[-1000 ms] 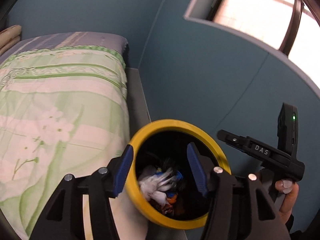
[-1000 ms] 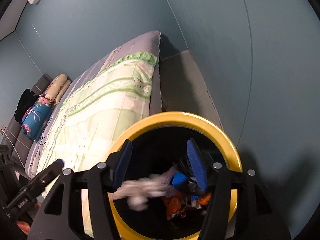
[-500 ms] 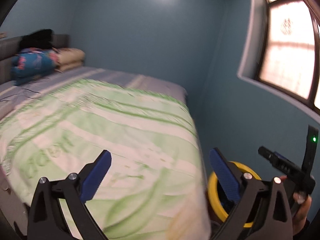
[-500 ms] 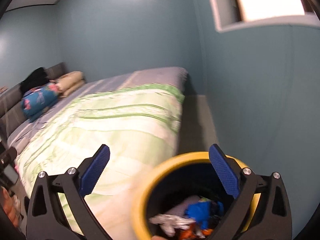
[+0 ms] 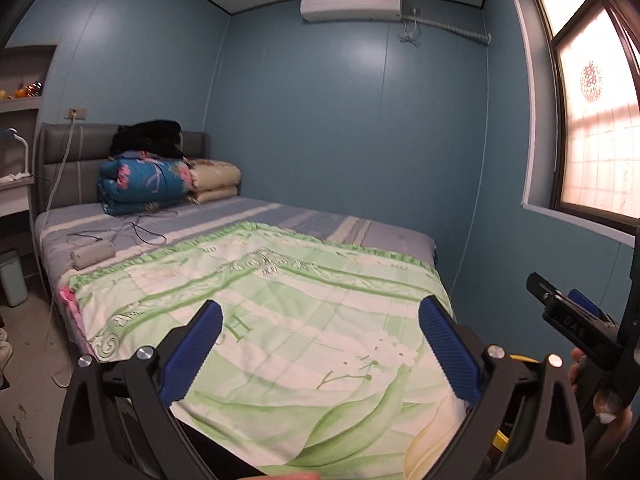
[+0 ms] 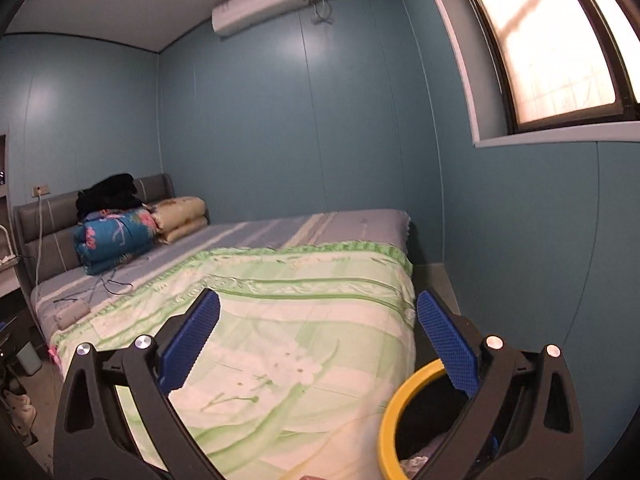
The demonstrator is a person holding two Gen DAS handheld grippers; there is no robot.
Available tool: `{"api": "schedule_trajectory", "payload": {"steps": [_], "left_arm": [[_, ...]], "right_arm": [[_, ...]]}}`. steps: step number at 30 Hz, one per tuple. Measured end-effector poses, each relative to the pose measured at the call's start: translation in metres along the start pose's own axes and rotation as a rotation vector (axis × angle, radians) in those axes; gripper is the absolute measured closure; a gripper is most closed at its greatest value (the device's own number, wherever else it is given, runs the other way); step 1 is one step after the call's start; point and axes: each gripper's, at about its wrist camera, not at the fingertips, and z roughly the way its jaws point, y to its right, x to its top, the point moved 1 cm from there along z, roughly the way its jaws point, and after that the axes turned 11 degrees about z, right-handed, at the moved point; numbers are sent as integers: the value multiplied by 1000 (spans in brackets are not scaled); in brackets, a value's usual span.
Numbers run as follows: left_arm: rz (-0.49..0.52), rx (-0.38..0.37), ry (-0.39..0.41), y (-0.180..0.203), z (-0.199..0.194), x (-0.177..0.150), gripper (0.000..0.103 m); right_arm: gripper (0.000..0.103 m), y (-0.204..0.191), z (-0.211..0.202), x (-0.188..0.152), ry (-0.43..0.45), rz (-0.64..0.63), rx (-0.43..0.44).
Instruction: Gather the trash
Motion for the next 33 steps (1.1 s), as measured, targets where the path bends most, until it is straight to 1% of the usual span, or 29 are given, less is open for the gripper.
{"api": "schedule_trajectory", "payload": {"steps": [6, 12, 33], "left_arm": [[0, 17, 19, 6, -17, -1, 8], [7, 14, 13, 12, -17, -2, 8], [-12, 4, 5, 10, -13, -6, 8]], "right_arm": [[8, -7, -13, -4, -2, -8, 27], [8, -4, -10, -7, -30, 13, 24], [8, 1, -6, -12, -55, 21, 9]]}}
